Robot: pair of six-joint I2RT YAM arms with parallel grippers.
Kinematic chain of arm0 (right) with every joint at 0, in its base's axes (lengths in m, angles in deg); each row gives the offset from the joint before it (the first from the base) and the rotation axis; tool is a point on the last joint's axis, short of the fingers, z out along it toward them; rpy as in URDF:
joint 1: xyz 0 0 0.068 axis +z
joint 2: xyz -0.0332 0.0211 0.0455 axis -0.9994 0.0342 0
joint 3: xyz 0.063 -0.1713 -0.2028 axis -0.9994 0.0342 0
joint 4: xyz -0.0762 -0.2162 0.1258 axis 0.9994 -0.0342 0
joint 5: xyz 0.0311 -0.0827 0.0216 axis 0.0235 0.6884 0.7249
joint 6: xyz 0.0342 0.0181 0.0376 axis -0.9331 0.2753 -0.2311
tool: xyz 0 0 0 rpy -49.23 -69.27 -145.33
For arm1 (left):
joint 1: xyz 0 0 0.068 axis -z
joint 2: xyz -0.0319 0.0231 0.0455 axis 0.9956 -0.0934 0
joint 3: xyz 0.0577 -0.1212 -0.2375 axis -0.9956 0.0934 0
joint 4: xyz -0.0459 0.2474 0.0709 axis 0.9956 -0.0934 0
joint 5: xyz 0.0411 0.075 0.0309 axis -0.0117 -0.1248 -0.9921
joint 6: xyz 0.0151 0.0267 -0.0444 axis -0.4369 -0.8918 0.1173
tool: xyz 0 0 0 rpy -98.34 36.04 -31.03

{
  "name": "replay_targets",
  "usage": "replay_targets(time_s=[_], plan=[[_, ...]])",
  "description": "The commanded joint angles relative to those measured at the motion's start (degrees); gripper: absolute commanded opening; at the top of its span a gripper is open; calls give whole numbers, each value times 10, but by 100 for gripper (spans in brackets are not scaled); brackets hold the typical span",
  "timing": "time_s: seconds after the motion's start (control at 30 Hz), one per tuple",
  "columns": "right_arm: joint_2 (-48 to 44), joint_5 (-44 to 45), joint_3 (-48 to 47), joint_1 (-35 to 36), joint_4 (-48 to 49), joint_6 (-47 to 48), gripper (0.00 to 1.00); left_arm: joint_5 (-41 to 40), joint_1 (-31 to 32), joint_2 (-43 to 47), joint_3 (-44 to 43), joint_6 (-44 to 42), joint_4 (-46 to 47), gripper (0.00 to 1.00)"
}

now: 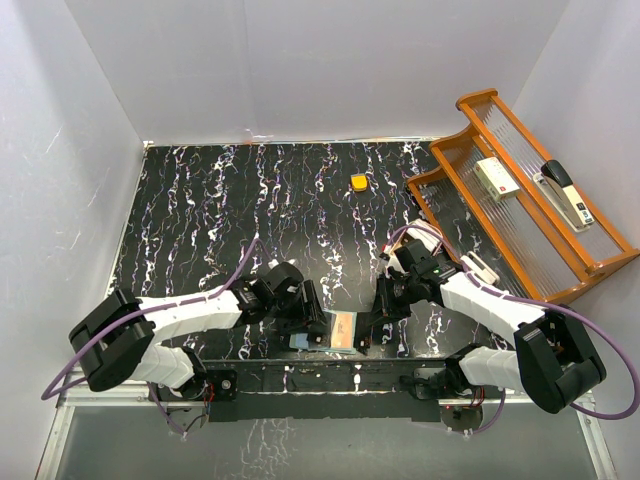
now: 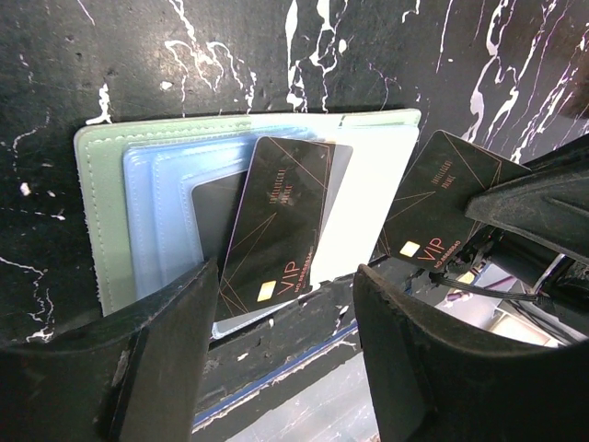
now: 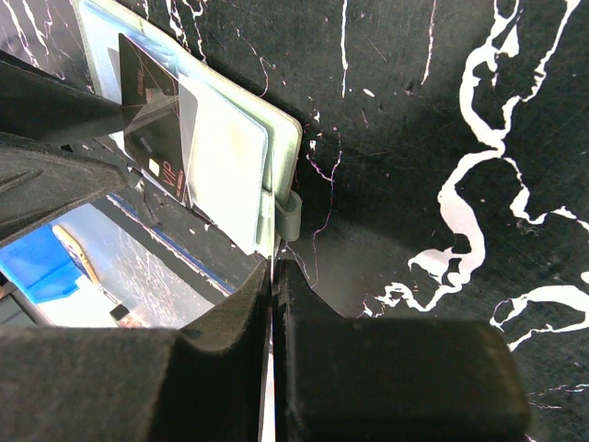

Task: Put the credit cards into the card holder
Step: Insert the credit card into the card holder.

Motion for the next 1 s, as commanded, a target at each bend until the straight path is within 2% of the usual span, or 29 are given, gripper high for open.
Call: replay_targets(time_s=[0.0, 0.2, 0.6, 0.97], plan=[[-11, -1, 3, 4, 20, 0, 0, 9, 10, -3, -2, 10, 3, 59], [-13, 0, 0, 3, 17, 1, 0, 1, 18, -2, -12, 11, -1, 55], [-10, -2, -2, 4, 14, 1, 0, -4, 23, -8, -14, 16, 0, 25], [-3, -3, -1, 4, 18, 7, 0, -20, 24, -28, -18, 9, -14, 6]])
